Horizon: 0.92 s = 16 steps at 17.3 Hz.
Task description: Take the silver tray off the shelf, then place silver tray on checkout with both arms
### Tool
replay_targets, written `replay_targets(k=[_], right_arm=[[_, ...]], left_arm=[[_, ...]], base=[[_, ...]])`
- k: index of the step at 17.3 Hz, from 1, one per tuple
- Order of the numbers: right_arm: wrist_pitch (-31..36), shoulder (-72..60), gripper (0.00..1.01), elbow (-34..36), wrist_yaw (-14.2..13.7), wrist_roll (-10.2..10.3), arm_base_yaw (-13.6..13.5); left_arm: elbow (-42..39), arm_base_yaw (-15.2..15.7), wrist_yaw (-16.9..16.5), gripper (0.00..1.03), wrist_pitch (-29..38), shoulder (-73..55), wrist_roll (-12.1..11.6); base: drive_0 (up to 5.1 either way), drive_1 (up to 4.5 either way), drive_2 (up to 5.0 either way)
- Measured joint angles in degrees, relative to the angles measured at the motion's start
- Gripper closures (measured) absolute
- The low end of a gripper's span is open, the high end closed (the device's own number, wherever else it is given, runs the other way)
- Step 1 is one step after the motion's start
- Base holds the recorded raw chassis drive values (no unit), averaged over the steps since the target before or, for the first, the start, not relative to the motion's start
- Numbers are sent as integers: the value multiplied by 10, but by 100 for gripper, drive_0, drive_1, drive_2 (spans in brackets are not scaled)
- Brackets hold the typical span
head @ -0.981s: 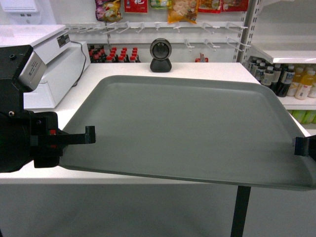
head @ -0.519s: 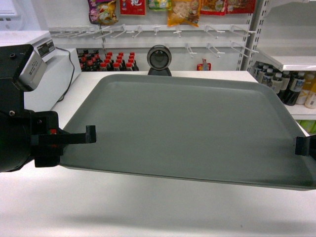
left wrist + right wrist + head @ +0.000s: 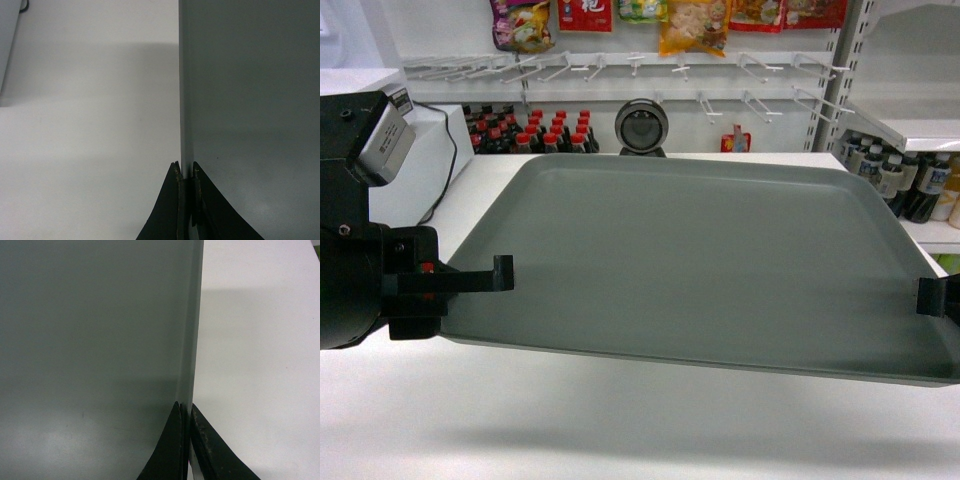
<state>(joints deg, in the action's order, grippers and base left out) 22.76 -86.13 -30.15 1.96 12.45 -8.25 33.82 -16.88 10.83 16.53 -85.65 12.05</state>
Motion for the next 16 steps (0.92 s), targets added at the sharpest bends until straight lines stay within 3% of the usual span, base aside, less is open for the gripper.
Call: replay_targets(k=[1,2,3,4,6,10,15,16], right_arm=[[14,-1,98,2,5,-3,0],[96,-18,98,15,19,-21,0],[129,-37,98,9,23,-37,0],[134,-60,98,-9,17,-55,0],[104,-112,98,-52,5,-65,0],[59,-214,98,-141,3,-65,4],[-2,-335,98,-243,-5,-86,20],[-14,-350,89,-254,-3,-104,23]], left_arm=[[-1,-8,31,100,29,-7,-8],[9,-15,83,100,50,-28,-18],[27,-16,103,100,55,-51,-23],[54,-12,102,100,48,-79,-23],[103,8,59,100,26,-132,-13],[189,42,-17,100,-3,-258,2],[280,47,-50,99,-68,-355,26],[282,47,-37,89,-60,-362,24]], base=[[0,0,0],[0,0,0],[0,0,0],[0,0,0],[0,0,0],[0,0,0],[0,0,0],[0,0,0]])
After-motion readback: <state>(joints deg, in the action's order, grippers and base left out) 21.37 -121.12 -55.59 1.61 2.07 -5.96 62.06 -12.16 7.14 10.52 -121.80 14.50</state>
